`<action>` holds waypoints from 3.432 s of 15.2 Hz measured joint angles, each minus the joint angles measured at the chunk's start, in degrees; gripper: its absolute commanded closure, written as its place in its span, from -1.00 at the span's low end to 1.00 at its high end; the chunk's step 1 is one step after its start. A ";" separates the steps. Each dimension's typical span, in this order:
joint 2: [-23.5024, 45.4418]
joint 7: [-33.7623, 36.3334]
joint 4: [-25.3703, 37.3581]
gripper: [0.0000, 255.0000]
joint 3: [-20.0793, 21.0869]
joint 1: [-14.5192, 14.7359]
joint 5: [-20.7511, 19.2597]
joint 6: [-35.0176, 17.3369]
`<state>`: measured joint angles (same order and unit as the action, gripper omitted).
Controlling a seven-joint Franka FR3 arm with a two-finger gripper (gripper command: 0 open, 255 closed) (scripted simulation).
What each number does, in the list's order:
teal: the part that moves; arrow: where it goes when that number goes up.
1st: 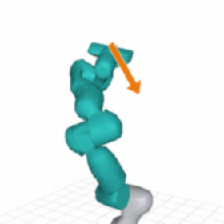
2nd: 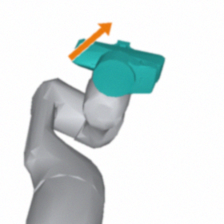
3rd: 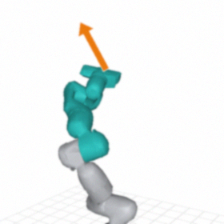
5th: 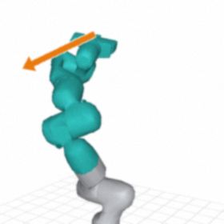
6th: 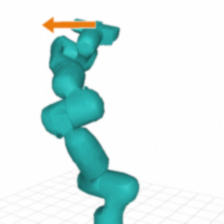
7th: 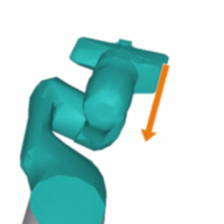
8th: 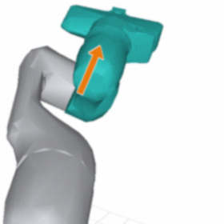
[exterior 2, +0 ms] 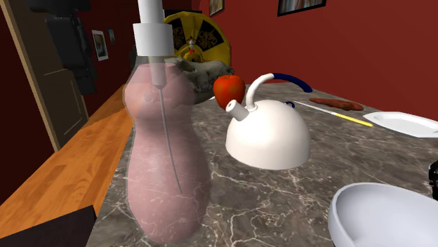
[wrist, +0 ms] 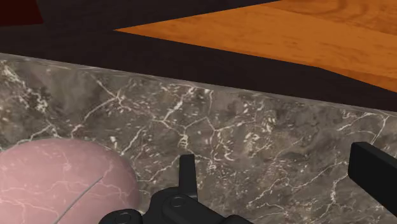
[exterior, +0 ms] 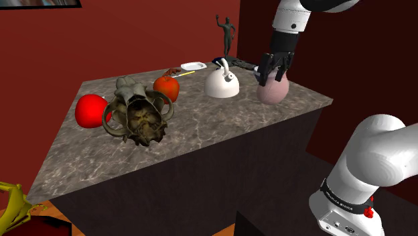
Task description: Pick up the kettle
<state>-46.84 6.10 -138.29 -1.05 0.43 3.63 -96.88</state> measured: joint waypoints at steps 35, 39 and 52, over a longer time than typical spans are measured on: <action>58.07 2.04 55.56 -1.00 -4.65 -4.72 -1.14 -2.91; 58.05 2.05 55.02 1.00 -4.64 -4.70 -1.15 -3.47; 59.01 2.09 60.03 1.00 -4.67 -4.82 -1.06 0.70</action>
<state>12.17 8.19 -78.26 -5.71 -4.39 2.58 -96.17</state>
